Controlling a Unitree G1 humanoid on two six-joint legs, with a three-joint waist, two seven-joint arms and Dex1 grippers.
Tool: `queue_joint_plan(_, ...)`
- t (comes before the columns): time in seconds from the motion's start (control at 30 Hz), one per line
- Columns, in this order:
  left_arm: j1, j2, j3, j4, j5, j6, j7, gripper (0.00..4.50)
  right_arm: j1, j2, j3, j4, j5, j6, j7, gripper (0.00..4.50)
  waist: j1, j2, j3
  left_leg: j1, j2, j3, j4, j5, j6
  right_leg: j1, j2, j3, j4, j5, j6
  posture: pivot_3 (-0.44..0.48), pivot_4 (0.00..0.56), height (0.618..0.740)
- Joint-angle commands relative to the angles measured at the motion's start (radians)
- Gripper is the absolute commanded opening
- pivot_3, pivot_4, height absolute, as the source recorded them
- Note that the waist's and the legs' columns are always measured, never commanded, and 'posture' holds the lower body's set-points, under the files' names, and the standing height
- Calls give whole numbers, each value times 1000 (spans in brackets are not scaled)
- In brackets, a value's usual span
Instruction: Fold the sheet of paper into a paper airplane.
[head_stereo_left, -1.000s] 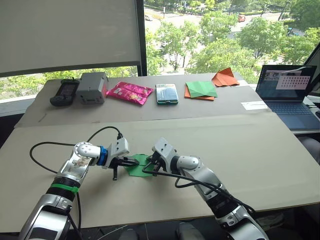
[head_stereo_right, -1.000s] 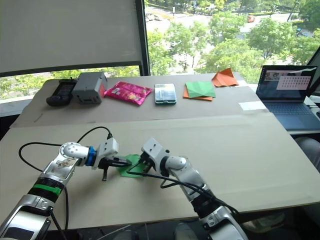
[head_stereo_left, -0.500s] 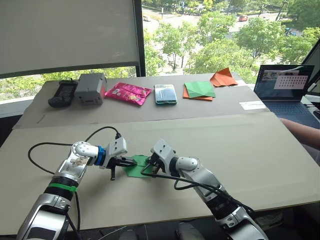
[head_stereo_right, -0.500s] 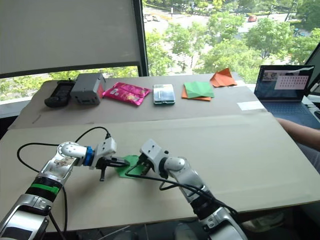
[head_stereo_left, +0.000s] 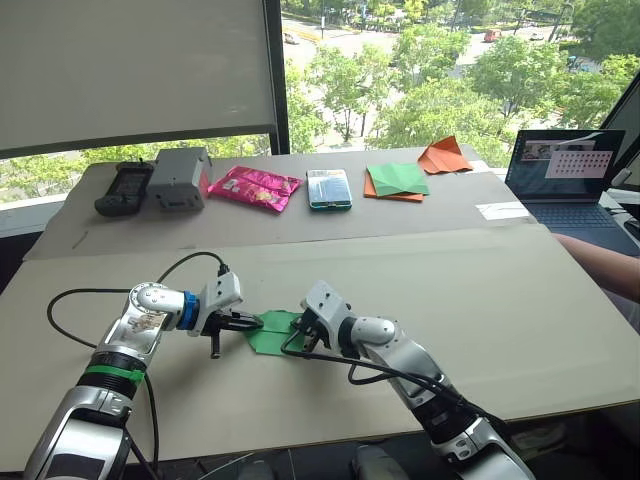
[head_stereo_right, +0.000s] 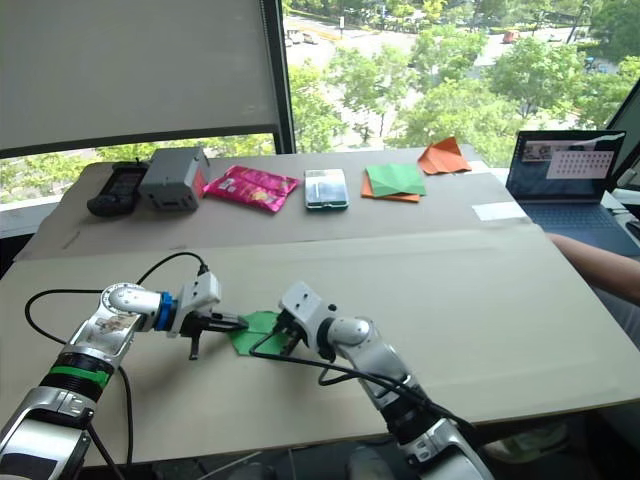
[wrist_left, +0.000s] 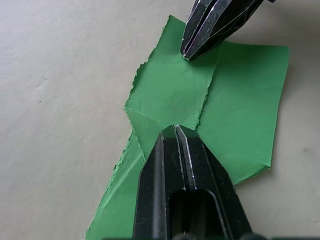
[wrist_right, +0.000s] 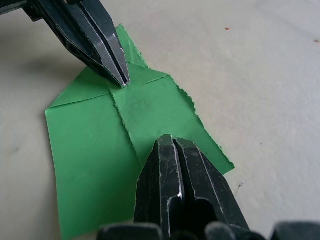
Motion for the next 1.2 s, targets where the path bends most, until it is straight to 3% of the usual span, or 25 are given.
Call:
queue_joint_plan(0.03, 37, 38, -10, 68, 49, 9, 17, 0, 24, -11, 25, 29, -8, 53, 6, 49, -4, 1, 0, 0, 0, 0, 0, 0, 0, 0, 0, 0, 0, 0, 0, 0, 150, 740)
queue_joint_plan(0.6, 49, 49, 30, 104, 27, -34, 27, 0, 17, -10, 22, 36, -10, 45, 6, 49, -7, 2, -1, 0, 0, 0, 0, 0, 0, 0, 0, 0, 0, 0, 0, 0, 150, 740)
queue_joint_plan(0.77, 70, 49, 152, -34, -114, 63, 32, 0, 26, -11, -14, -56, 25, -28, 22, 49, -9, 0, 2, -1, 0, 0, 0, 0, 0, -1, 0, 0, 0, 0, 0, 0, 150, 740)
queue_joint_plan(1.0, 269, 102, 321, -385, -319, 333, 73, 0, 68, -64, -81, -269, 97, -38, 58, 49, -7, -2, 9, -8, 0, -1, -3, 0, 0, -2, 0, 0, -3, 4, 6, 0, 150, 740)
queue_joint_plan(1.1, 340, 97, 372, -460, -371, 407, 114, 0, 85, -85, -109, -331, 128, -8, 67, 49, -5, -2, 14, -3, 1, -1, -6, 0, 0, -2, -1, 0, -6, 0, 0, 0, 150, 740)
queue_joint_plan(1.2, 383, 88, 385, -501, -381, 422, 149, 0, 104, -96, -145, -341, 161, 21, 64, 947, 0, -3, 17, -3, 1, -1, -7, 0, -1, -2, -1, 0, -6, 0, 0, 0, 150, 740)
